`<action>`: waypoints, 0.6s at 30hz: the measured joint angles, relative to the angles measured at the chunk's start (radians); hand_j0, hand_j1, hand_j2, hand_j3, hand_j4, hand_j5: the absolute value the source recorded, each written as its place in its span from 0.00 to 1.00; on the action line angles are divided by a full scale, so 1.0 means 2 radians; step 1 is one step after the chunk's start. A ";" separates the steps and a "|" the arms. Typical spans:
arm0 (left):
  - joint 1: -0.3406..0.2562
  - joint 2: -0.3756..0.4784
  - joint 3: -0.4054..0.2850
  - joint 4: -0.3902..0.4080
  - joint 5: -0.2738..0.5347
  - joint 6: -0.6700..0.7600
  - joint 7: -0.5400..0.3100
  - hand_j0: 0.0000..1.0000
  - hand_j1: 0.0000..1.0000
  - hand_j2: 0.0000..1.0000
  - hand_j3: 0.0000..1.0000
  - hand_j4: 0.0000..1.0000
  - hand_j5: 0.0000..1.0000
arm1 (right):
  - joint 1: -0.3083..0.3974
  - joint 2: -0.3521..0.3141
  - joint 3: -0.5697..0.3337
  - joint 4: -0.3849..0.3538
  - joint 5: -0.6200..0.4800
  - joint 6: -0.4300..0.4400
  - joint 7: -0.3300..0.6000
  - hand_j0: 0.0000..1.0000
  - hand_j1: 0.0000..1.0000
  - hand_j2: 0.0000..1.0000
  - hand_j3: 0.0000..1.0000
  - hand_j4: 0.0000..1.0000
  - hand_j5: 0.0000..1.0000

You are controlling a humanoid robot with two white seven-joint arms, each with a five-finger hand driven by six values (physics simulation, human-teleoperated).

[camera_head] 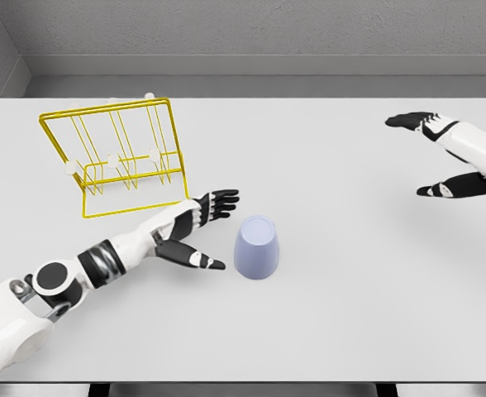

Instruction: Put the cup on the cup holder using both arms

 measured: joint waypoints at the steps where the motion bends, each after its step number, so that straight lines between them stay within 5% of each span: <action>1: 0.000 -0.001 0.000 0.000 -0.001 0.001 0.000 1.00 1.00 1.00 1.00 1.00 1.00 | 0.004 0.005 -0.007 0.001 0.000 0.000 0.000 1.00 1.00 1.00 1.00 1.00 1.00; 18: -0.011 -0.020 -0.016 -0.001 -0.009 0.003 0.000 1.00 1.00 1.00 1.00 1.00 1.00 | 0.014 0.021 -0.025 0.020 0.001 0.000 0.000 1.00 1.00 1.00 1.00 1.00 1.00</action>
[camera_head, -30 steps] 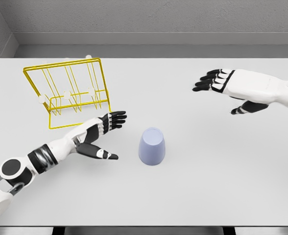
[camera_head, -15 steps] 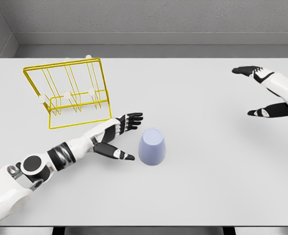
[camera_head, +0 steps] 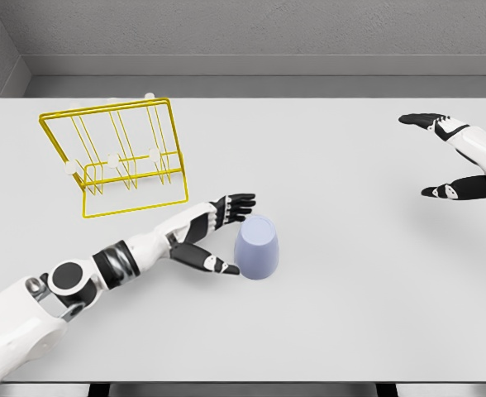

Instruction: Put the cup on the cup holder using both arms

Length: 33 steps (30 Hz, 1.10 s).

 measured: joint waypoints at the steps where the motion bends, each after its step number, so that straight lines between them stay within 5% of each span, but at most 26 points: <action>1: 0.000 -0.001 0.000 0.001 0.000 0.000 0.000 1.00 1.00 1.00 1.00 1.00 1.00 | 0.000 0.000 0.000 0.000 0.000 0.000 0.000 1.00 1.00 1.00 1.00 1.00 1.00; 20: 0.000 -0.022 -0.012 0.014 -0.005 -0.001 0.000 1.00 1.00 1.00 1.00 1.00 1.00 | 0.001 0.000 0.000 0.002 0.000 0.000 0.000 1.00 1.00 1.00 1.00 1.00 1.00; 27: 0.000 -0.029 -0.015 0.011 -0.009 -0.004 0.000 0.87 0.87 0.87 0.87 0.87 0.87 | 0.002 0.000 0.000 0.002 0.001 0.000 0.000 1.00 1.00 1.00 1.00 1.00 1.00; 33: 0.000 -0.036 -0.016 0.009 -0.010 -0.007 0.000 0.67 0.67 0.67 0.67 0.67 0.67 | 0.001 0.000 0.000 0.001 0.000 0.000 0.000 1.00 1.00 1.00 1.00 1.00 1.00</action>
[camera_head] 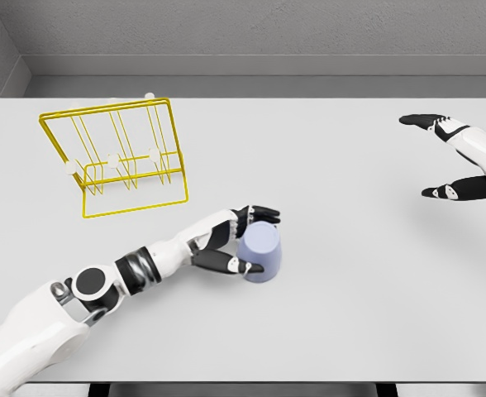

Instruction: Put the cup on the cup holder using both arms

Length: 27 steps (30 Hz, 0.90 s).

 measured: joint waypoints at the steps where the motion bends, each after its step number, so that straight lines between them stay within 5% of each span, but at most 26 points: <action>1: 0.000 -0.001 0.000 0.001 0.000 0.000 0.000 0.67 0.67 0.67 0.67 0.67 0.67 | 0.000 0.000 0.000 0.000 0.000 0.000 0.000 1.00 1.00 1.00 1.00 1.00 1.00; 27: -0.002 0.006 0.028 -0.033 0.006 -0.009 0.000 0.68 0.68 0.68 0.68 0.68 0.68 | 0.000 0.000 0.000 0.001 0.000 0.000 0.000 1.00 1.00 1.00 1.00 1.00 1.00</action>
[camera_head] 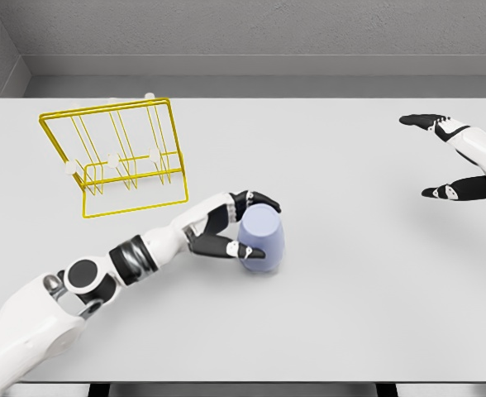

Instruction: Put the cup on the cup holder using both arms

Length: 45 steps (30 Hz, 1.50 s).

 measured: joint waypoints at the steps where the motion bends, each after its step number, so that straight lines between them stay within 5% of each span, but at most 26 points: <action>1: -0.001 0.003 0.003 -0.004 0.000 0.000 0.000 0.68 0.68 0.68 0.68 0.68 0.68 | 0.000 0.000 0.000 0.000 0.000 0.000 0.000 1.00 1.00 1.00 1.00 1.00 1.00; 20: -0.033 0.076 0.035 -0.044 0.052 -0.007 0.000 0.68 0.68 0.68 0.68 0.68 0.68 | 0.000 0.000 -0.001 0.000 -0.001 0.000 0.000 1.00 1.00 1.00 1.00 1.00 1.00; 45: -0.059 0.111 0.059 -0.048 0.074 -0.014 0.000 0.67 0.67 0.67 0.67 0.67 0.67 | 0.000 0.000 -0.001 0.000 -0.001 0.000 0.000 1.00 1.00 1.00 1.00 1.00 1.00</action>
